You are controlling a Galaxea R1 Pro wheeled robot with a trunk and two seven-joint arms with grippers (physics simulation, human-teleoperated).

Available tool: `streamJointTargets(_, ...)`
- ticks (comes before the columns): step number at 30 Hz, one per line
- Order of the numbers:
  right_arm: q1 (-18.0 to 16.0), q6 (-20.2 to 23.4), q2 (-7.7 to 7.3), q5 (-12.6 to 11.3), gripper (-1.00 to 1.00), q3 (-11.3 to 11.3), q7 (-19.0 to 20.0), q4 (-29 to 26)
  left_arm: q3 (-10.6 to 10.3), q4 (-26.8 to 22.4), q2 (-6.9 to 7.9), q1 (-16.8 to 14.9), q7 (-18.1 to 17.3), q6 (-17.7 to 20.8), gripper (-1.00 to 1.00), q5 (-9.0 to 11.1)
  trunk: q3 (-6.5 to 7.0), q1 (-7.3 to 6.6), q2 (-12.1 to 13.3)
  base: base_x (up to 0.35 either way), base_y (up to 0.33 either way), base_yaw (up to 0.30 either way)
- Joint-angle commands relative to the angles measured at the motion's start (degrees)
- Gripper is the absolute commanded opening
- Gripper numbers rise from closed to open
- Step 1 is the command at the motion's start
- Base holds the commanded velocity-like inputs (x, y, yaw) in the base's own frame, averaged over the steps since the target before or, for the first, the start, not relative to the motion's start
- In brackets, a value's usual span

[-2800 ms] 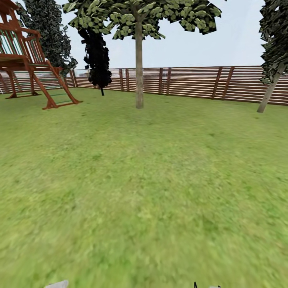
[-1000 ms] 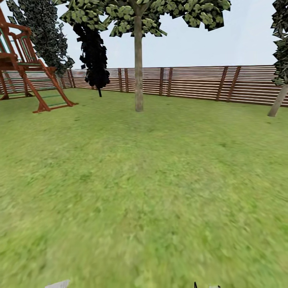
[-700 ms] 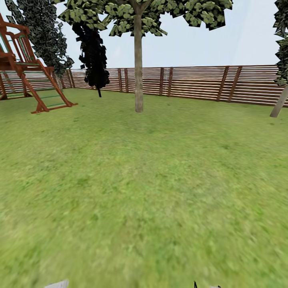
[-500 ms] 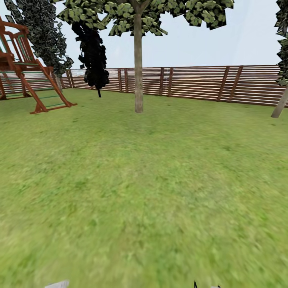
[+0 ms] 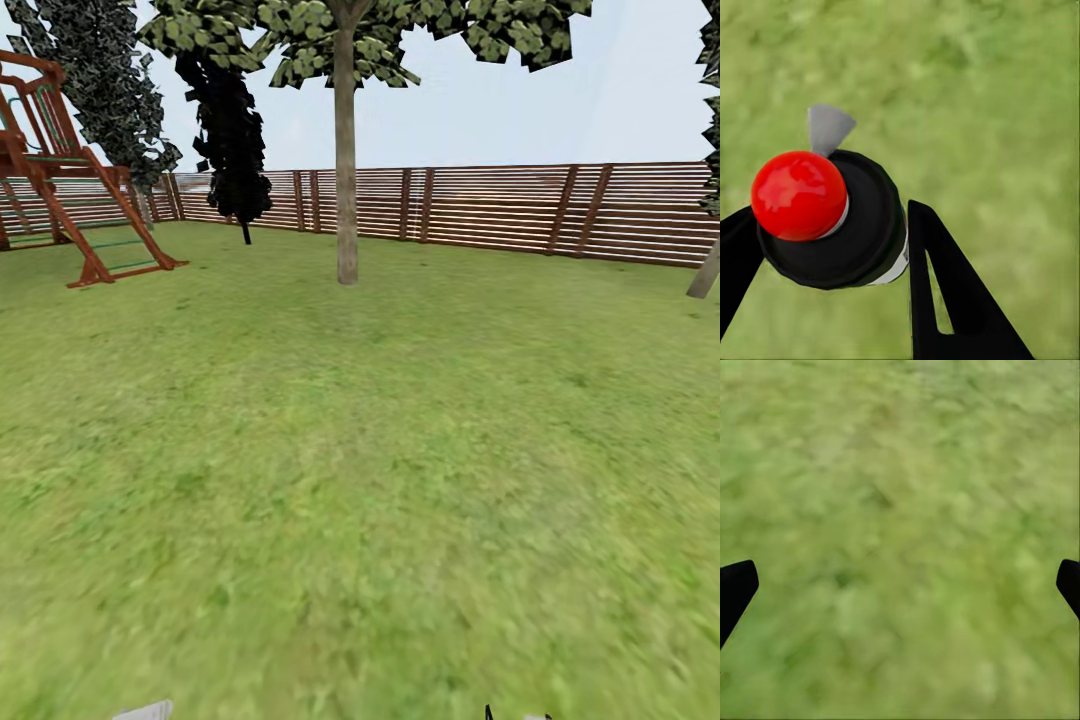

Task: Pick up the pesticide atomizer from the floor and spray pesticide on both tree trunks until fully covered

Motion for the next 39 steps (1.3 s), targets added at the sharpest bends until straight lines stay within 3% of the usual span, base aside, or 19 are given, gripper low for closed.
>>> streamJointTargets(1,-0.02,-0.06,0.01,0.62,1.0,-0.13,-0.55,0.02,-0.48,0.05,-0.01,-0.04,0.2,-0.17,-1.0,0.24,-0.05,0.03,-0.02,0.339,0.0,0.0)
streamJointTargets(39,-0.03,-0.06,0.01,0.62,1.0,-0.13,-0.58,0.02,-0.48,0.05,-0.37,-0.04,0.2,-0.17,-1.0,0.13,-0.05,0.03,-0.02,0.339,0.0,0.0)
